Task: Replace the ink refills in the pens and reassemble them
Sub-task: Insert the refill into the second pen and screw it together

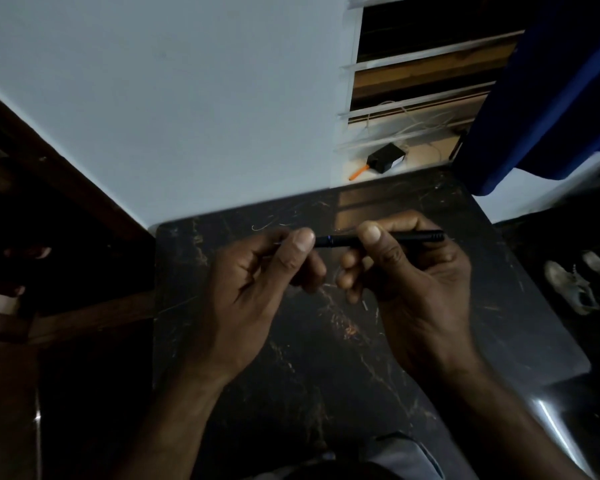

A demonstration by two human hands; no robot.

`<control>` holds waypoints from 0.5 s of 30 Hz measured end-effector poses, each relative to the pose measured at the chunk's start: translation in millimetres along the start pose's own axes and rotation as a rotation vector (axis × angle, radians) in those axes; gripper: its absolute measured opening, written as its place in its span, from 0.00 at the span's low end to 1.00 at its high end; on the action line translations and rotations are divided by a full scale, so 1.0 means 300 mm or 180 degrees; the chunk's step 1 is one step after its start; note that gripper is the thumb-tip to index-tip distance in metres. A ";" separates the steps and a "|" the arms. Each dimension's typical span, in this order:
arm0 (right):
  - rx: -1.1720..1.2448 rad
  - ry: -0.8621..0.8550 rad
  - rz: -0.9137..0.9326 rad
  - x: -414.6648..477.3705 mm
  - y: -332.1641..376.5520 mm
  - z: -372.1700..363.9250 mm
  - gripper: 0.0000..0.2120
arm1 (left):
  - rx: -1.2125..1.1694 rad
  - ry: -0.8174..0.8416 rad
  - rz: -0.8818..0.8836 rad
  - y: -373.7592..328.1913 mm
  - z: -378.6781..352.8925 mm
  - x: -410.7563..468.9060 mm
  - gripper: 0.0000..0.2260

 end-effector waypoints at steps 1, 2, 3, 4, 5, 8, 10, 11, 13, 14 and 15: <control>0.0017 0.0020 0.0022 0.007 0.003 -0.001 0.06 | 0.0038 0.0015 -0.0076 -0.007 0.005 0.009 0.12; 0.0018 0.0052 0.0051 0.014 0.006 -0.002 0.06 | 0.0108 0.0027 -0.0177 -0.014 0.009 0.017 0.09; 0.0005 0.0083 0.0079 0.021 0.008 -0.002 0.06 | 0.0190 0.0020 -0.0279 -0.021 0.013 0.025 0.08; -0.0012 0.0104 0.0098 0.028 0.009 -0.001 0.06 | 0.0234 -0.0002 -0.0352 -0.022 0.018 0.030 0.08; -0.0024 0.0115 0.0109 0.033 0.009 0.000 0.05 | 0.0192 -0.0042 -0.0342 -0.021 0.022 0.035 0.09; -0.0053 0.0097 0.0126 0.042 0.005 0.007 0.06 | 0.0030 0.0048 -0.0014 -0.015 0.027 0.055 0.16; -0.0057 0.0070 0.0087 0.044 -0.005 0.014 0.07 | 0.0112 0.0298 0.0036 -0.008 0.022 0.065 0.16; -0.0024 0.0055 0.0038 0.045 -0.011 0.017 0.08 | 0.0125 0.0359 -0.0003 -0.005 0.021 0.069 0.15; 0.0065 0.0012 -0.0095 0.047 -0.027 0.024 0.08 | 0.0195 0.0391 -0.0117 -0.002 0.017 0.073 0.12; 0.0113 -0.0013 -0.0170 0.047 -0.035 0.026 0.07 | 0.0310 0.0397 -0.0208 -0.004 0.014 0.072 0.11; 0.0170 -0.0042 -0.0253 0.046 -0.044 0.026 0.07 | 0.0474 0.0391 -0.0319 -0.006 0.012 0.072 0.11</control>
Point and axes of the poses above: each hand's wrist, its own x-axis towards the middle knuckle, its own z-axis out of the back of the hand, y = z × x, the point moved 4 cm from there along x, towards the middle knuckle, and after that the axes turned 7 degrees about z, right-handed, at the moved point
